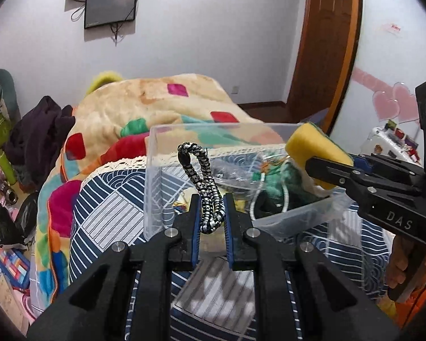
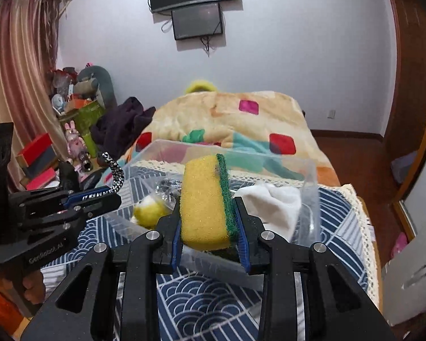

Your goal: Organize soft objects

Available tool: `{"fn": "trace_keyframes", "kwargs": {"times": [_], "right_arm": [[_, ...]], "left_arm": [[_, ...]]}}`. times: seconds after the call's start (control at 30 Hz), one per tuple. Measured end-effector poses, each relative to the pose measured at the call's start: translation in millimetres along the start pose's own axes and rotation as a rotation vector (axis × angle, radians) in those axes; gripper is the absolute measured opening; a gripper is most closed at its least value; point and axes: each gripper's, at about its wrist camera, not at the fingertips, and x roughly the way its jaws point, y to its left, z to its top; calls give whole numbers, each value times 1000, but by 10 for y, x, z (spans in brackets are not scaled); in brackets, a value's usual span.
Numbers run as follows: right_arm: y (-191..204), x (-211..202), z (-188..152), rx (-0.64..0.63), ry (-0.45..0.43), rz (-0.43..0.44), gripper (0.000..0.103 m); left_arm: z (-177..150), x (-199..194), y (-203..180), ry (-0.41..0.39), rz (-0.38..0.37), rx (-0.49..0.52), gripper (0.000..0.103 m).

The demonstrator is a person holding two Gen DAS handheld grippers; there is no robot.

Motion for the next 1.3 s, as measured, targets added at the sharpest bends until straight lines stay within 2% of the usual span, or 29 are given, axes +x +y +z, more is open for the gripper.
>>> {"fn": "trace_keyframes", "kwargs": {"times": [0.23, 0.3, 0.33, 0.4, 0.47, 0.5, 0.6, 0.8, 1.0, 1.13, 1.23, 1.3], "right_arm": [[27, 241, -7, 2, 59, 3, 29], [33, 277, -23, -4, 76, 4, 29], [49, 291, -34, -10, 85, 0, 29], [76, 312, -55, -26, 107, 1, 29], [68, 314, -68, -32, 119, 3, 32], [52, 297, -64, -29, 119, -1, 36], [-8, 259, -59, -5, 126, 27, 50], [11, 77, -73, -18, 111, 40, 53], [4, -288, 4, -18, 22, 40, 54], [-24, -626, 98, -8, -79, 31, 67], [-27, -899, 150, -4, -162, 23, 72], [-17, -1054, 167, -3, -207, 21, 74]], "left_arm": [[14, 149, 3, 18, 12, 2, 16], [19, 157, 4, 23, 22, -7, 30], [20, 152, 4, 21, 21, -11, 32], [11, 134, -3, 23, 16, -15, 44], [-13, 96, -10, 13, 19, -14, 51], [-23, 74, -15, 7, 25, -10, 53], [-41, 0, -8, 0, 16, -11, 55], [-59, -280, 0, -46, -24, -26, 55], [16, -679, -59, -147, -43, -37, 57], [69, -981, -141, -233, -26, -25, 60], [86, -1170, -205, -290, -20, -15, 65], [89, -1297, -264, -328, -19, -4, 75]]}}
